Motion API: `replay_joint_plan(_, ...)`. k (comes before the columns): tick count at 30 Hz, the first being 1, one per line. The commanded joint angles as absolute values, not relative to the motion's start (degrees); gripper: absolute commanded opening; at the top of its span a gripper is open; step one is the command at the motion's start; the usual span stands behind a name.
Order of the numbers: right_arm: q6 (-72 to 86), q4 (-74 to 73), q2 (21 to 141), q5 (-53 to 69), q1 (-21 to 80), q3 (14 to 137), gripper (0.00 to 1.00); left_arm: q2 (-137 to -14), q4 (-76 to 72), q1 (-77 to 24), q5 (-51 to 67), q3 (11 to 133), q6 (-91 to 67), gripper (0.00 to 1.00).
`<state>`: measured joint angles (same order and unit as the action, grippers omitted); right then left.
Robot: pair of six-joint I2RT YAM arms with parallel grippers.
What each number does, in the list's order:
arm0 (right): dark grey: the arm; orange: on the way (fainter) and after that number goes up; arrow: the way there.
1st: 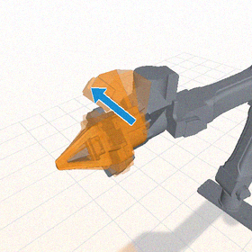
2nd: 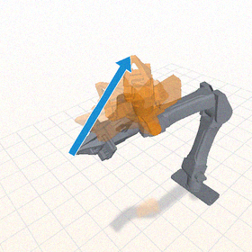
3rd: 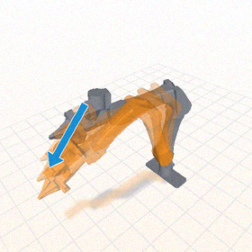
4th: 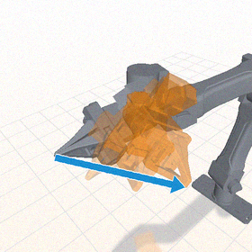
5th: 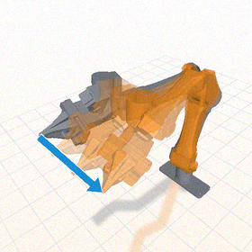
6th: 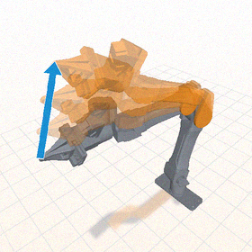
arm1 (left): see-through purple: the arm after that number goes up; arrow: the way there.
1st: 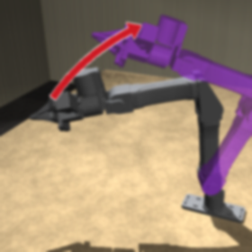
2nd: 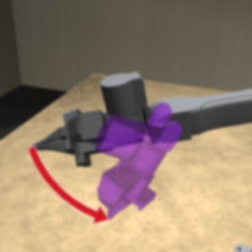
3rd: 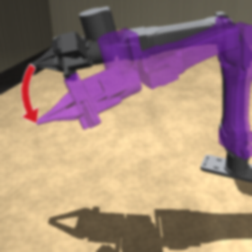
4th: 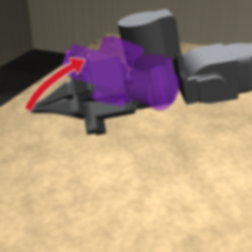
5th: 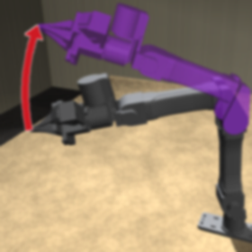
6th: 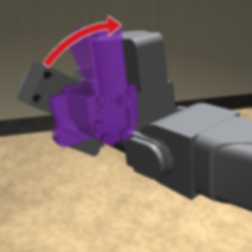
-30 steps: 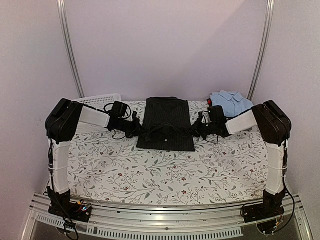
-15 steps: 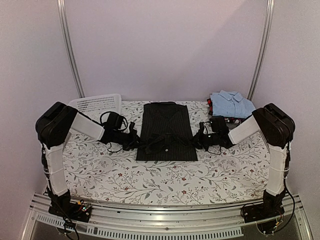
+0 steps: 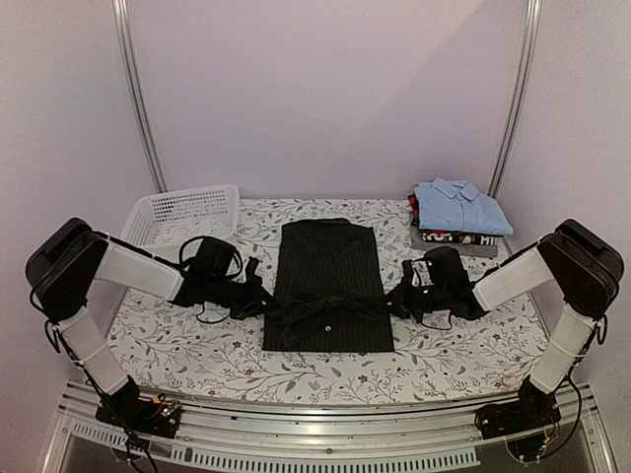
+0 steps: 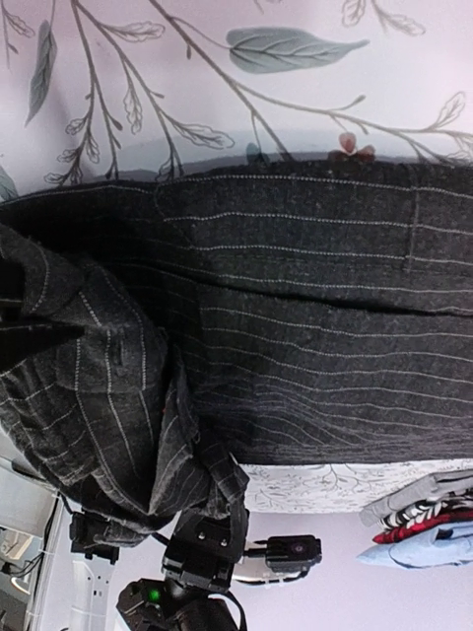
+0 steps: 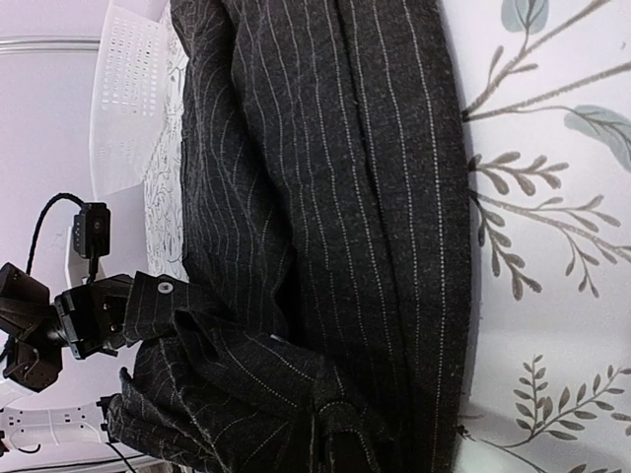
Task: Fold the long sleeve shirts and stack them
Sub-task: Fold the rectangle-folded shirt at the center of the board.
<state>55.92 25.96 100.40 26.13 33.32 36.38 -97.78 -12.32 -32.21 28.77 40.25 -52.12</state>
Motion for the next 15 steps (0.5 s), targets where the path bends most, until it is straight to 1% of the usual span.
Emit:
replay_joint_plan(1,56.11,25.10,99.60,24.24,32.89,38.54,0.00,-96.73,-9.03,-31.92,26.31,42.81,-51.57,0.00)
replay_joint_plan(8,55.07,25.12,103.81,25.31,31.53,41.66,0.00,-99.19,-8.31,-31.08,25.95,45.12,-51.52,0.01)
replay_joint_plan(9,54.83,25.08,104.29,25.72,31.29,41.92,0.04,-99.29,-8.41,-30.97,26.14,45.27,-51.53,0.05)
replay_joint_plan(11,54.25,24.86,104.69,26.17,31.12,42.54,0.14,-99.21,-7.91,-30.94,26.08,45.77,-51.33,0.19)
replay_joint_plan(13,53.44,23.96,104.25,26.11,31.11,43.21,0.26,-98.54,-6.94,-30.81,25.54,46.56,-50.38,0.38)
replay_joint_plan(14,52.88,22.92,103.98,25.92,31.14,43.64,0.31,-98.13,-5.94,-30.66,25.14,47.17,-49.59,0.46)
replay_joint_plan(15,52.31,21.79,103.25,25.66,31.12,44.20,0.36,-97.83,-5.03,-30.45,25.02,47.94,-48.64,0.50)
